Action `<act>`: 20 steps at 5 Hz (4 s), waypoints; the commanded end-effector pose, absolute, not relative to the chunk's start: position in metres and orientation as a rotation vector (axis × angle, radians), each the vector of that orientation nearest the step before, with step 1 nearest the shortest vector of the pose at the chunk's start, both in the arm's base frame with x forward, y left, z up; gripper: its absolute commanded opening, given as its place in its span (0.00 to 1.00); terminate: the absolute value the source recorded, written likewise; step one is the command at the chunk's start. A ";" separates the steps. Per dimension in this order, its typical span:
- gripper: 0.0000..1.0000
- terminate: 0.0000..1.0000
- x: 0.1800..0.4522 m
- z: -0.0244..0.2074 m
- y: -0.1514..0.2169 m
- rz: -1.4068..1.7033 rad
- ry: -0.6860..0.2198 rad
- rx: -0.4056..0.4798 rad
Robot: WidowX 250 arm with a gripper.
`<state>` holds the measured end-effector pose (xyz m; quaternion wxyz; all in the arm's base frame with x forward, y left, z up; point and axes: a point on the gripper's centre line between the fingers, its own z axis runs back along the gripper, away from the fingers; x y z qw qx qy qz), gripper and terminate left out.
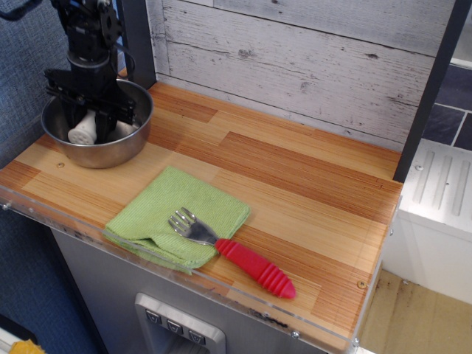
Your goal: Move the white food to the top of the cloth
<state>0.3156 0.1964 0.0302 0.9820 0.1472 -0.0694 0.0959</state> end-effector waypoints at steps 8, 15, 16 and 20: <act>0.00 0.00 0.330 0.084 0.002 -0.119 -0.381 0.193; 1.00 0.00 0.335 0.038 -0.025 -0.249 -0.342 0.106; 1.00 0.00 0.335 0.043 -0.018 -0.246 -0.333 0.138; 1.00 0.00 0.335 0.119 -0.006 -0.171 -0.499 0.233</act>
